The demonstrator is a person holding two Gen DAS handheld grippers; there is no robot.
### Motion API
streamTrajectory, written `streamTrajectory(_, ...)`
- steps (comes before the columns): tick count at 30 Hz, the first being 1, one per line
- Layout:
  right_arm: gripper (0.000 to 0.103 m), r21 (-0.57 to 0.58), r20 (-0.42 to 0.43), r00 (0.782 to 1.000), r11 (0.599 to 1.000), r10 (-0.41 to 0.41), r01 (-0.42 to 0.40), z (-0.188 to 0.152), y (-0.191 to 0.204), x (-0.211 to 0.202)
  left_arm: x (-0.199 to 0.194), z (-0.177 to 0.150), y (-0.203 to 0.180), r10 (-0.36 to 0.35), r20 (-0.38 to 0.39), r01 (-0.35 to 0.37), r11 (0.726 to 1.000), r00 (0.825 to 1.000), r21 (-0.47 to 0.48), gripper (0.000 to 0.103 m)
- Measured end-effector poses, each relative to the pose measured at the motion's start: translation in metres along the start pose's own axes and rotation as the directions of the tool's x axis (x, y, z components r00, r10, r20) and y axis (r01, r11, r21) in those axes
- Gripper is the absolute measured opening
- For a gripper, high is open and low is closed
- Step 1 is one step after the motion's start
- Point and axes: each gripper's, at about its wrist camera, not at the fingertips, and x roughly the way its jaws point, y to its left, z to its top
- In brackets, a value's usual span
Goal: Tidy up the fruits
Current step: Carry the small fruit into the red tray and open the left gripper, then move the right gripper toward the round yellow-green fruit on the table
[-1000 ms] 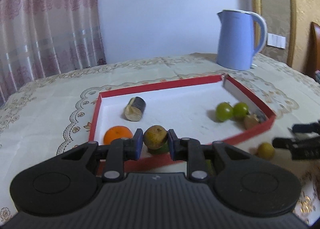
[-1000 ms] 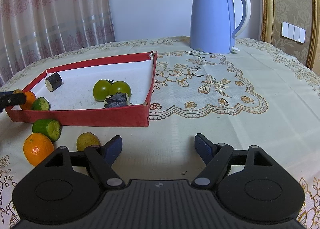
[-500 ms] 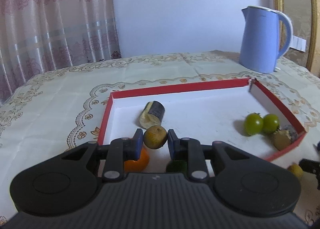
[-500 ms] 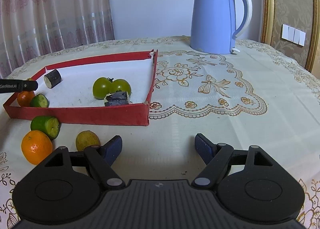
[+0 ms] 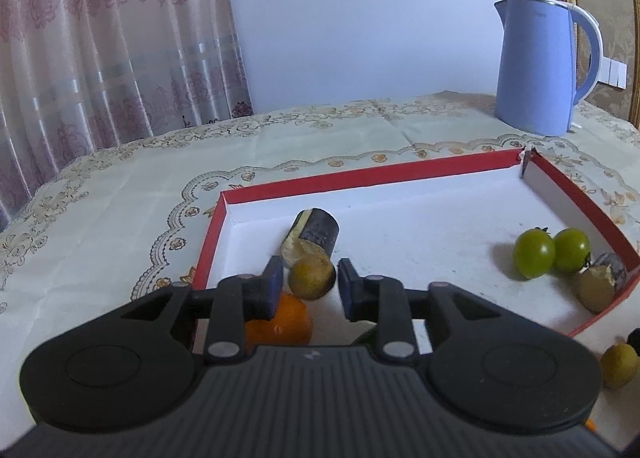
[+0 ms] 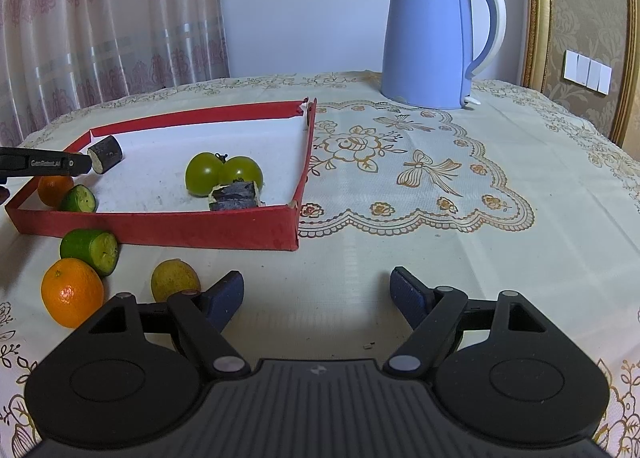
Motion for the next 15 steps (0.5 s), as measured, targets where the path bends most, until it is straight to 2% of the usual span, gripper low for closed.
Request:
streamTrajectory(2,0.08,0.0,0.0,1.0,1.0,0.0,0.0,0.0,0.0,0.0,0.0,0.0,0.0,0.011,0.003,-0.011,1.0,1.0,-0.004,0.049)
streamTrajectory(4,0.08,0.0,0.0,1.0,1.0,0.0,0.0,0.0,0.0,0.0,0.0,0.0,0.003,0.016,0.003,-0.016,1.0,1.0,-0.018,0.057)
streamTrajectory(8,0.08,-0.001,0.0,1.0,1.0,0.0,0.0,0.0,0.0,0.0,-0.003,0.0,0.01,0.028,0.011,-0.027,0.998,1.0,-0.05,0.066)
streamTrajectory(15,0.081,-0.002,0.0,1.0,1.0,-0.002,0.002,0.0,0.001,0.001,-0.022,-0.007,0.018,0.052,0.028,-0.05,0.995,0.998,-0.085,0.071)
